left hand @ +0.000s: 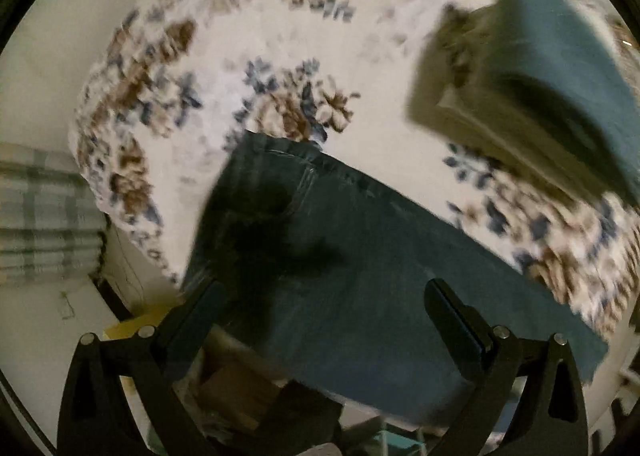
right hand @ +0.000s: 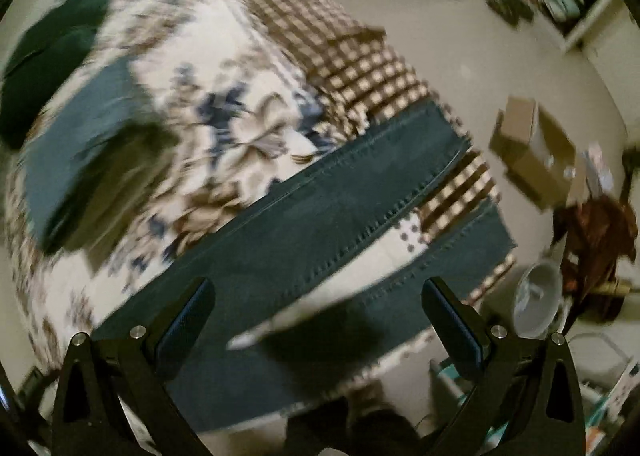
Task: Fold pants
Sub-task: 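Grasp the dark jeans' leg hems with both grippers and lift them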
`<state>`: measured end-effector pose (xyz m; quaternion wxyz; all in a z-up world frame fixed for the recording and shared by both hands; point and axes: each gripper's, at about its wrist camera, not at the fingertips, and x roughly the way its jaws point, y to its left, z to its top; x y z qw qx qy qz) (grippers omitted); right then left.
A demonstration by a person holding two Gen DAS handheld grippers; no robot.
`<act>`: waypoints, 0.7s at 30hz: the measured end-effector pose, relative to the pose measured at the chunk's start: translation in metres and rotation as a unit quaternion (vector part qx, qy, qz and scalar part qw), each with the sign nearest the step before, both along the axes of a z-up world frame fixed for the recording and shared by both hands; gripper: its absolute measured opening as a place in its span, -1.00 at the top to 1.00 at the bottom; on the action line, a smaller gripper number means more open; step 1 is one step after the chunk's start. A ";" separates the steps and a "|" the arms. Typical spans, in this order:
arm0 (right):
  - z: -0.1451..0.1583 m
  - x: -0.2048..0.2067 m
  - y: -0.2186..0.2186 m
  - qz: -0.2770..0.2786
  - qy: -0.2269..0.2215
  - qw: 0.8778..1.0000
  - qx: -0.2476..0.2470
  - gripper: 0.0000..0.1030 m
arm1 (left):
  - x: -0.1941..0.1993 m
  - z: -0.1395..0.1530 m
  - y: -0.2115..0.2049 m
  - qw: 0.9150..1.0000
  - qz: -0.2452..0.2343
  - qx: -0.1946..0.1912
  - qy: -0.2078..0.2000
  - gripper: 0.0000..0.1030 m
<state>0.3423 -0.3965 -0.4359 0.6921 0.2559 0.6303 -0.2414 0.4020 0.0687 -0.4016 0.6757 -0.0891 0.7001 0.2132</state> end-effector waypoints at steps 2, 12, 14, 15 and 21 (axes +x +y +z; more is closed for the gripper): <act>-0.043 0.022 -0.017 -0.026 0.019 0.999 0.011 -1.00 | 0.022 -0.041 0.012 0.999 0.027 -0.008 0.024 -1.00; -0.202 0.069 -0.080 -0.122 0.096 0.987 0.042 -0.99 | 0.058 -0.155 0.069 0.984 0.157 -0.032 0.078 -1.00; -0.216 0.073 -0.086 -0.135 0.091 0.985 0.050 -0.86 | 0.057 -0.154 0.070 0.985 0.159 -0.024 0.065 -0.93; -0.221 0.075 -0.088 -0.137 0.094 0.985 0.050 -0.85 | 0.057 -0.151 0.068 0.986 0.154 -0.014 0.057 -0.86; -0.221 0.087 -0.093 -0.118 0.069 0.991 0.017 0.38 | 0.041 -0.106 0.049 0.992 0.122 0.021 0.000 0.46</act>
